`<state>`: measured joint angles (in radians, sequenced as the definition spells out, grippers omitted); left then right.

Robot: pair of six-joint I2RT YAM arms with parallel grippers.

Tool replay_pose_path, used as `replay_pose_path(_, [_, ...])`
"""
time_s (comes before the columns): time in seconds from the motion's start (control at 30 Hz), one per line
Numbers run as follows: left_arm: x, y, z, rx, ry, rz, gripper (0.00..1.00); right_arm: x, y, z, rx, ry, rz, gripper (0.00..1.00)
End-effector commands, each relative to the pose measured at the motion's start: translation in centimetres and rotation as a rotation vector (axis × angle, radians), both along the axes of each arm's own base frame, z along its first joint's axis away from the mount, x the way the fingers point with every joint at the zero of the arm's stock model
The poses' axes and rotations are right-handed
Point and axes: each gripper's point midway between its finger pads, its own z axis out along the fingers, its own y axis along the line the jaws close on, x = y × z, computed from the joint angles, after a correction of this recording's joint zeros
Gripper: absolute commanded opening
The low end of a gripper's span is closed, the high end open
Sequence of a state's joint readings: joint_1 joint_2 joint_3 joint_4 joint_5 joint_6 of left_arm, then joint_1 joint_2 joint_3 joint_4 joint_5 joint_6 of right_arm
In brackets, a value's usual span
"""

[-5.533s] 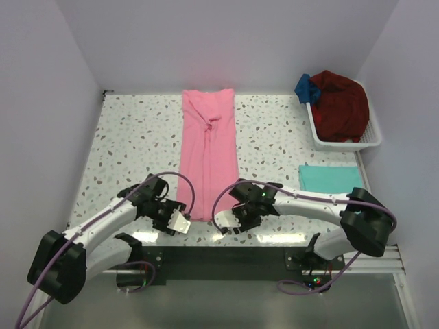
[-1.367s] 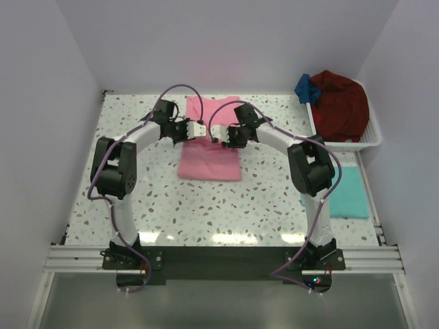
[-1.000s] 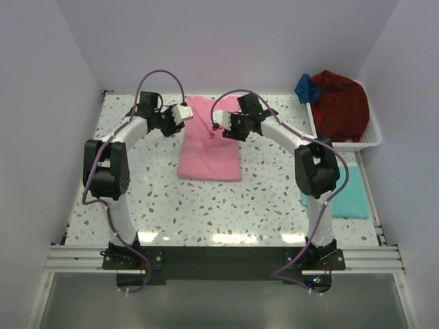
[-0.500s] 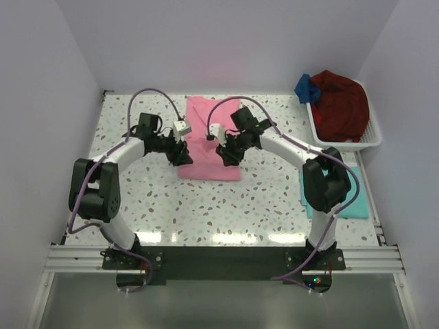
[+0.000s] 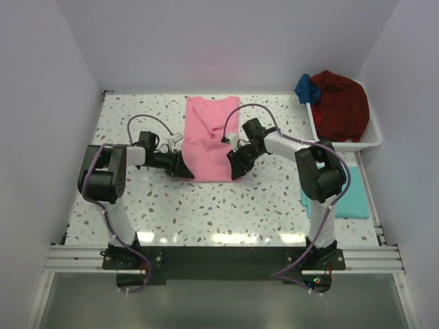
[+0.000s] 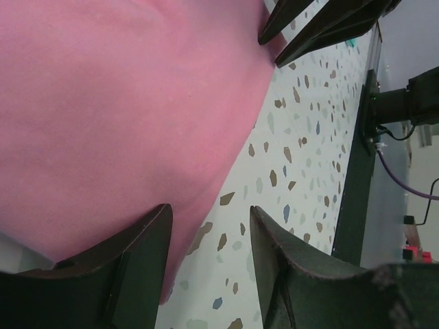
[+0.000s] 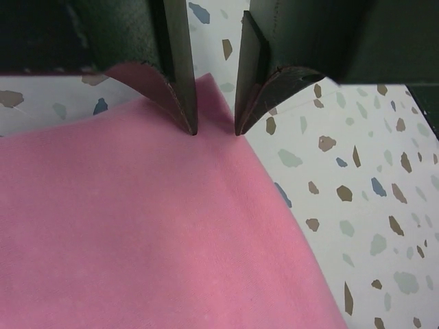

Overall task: Fold and stack the t-shirts
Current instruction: Fold the tshirt

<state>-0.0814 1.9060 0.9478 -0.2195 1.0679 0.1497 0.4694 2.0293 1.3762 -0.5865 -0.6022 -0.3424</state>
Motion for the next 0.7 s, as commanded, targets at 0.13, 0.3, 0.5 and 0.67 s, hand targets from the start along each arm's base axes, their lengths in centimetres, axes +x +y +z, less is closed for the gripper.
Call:
replay_pose_path(0.13, [-2.1,1.0,1.1,-0.042,0.027,-0.044,0.58,-2.0,-1.8,0.9,-0.043,0.050,0.019,0.33])
replay_pose_path(0.3, [-0.4,1.9,6.8,0.035,-0.327,-0.175,0.59,-0.9,-1.7,6.6,0.030,-0.190,0.117,0.38])
replay_pose_path(0.5, [0.6,4.4,7.4,0.277,-0.813,-0.327,0.59,1.4,-3.2,8.8,-0.065,-0.592,0.342,0.51])
replay_pose_path(0.67, [-0.5,4.5,6.0,0.350,-1.038,-0.493,0.59,1.0,-2.3,6.6,-0.129,-0.754,0.543,0.52])
